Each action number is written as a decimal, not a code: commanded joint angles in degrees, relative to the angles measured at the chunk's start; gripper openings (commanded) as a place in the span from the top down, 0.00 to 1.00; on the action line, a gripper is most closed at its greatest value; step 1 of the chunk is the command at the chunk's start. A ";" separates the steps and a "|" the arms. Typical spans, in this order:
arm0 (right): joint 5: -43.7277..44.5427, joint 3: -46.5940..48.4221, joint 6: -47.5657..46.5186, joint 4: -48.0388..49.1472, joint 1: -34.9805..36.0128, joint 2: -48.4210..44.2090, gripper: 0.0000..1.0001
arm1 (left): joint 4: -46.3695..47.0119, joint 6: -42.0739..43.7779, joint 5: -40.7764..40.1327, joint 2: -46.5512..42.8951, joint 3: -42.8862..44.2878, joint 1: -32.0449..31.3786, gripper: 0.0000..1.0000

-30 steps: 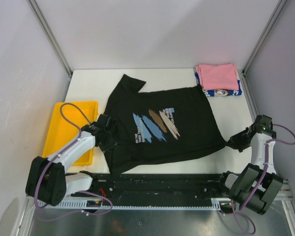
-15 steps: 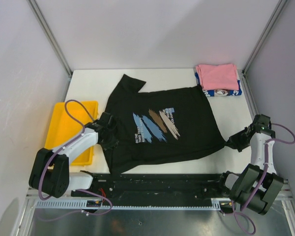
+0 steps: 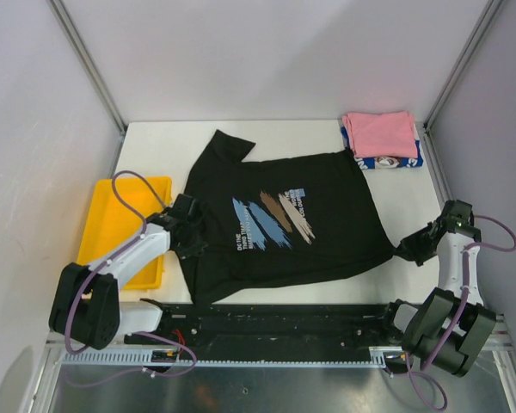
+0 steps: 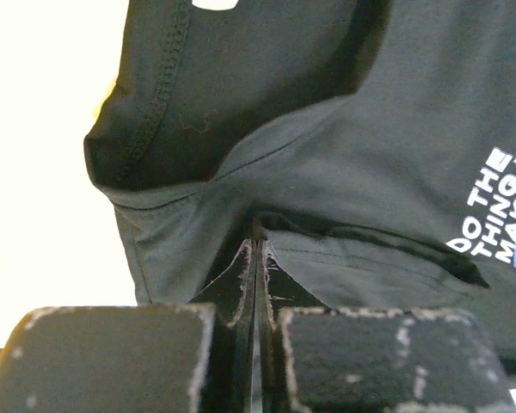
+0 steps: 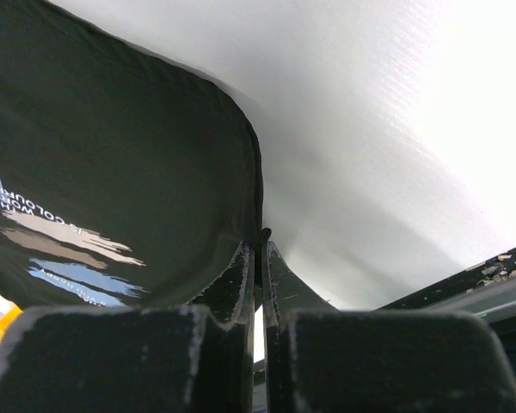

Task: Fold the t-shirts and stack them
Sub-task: Grap the side of the flattened tshirt closest away from the robot with both arms

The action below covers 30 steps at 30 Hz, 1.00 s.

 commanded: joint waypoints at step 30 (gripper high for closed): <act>10.17 0.12 2.31 -3.03 5.12 -4.76 1.00 | -22.88 1.63 -7.46 -29.74 20.35 2.23 1.00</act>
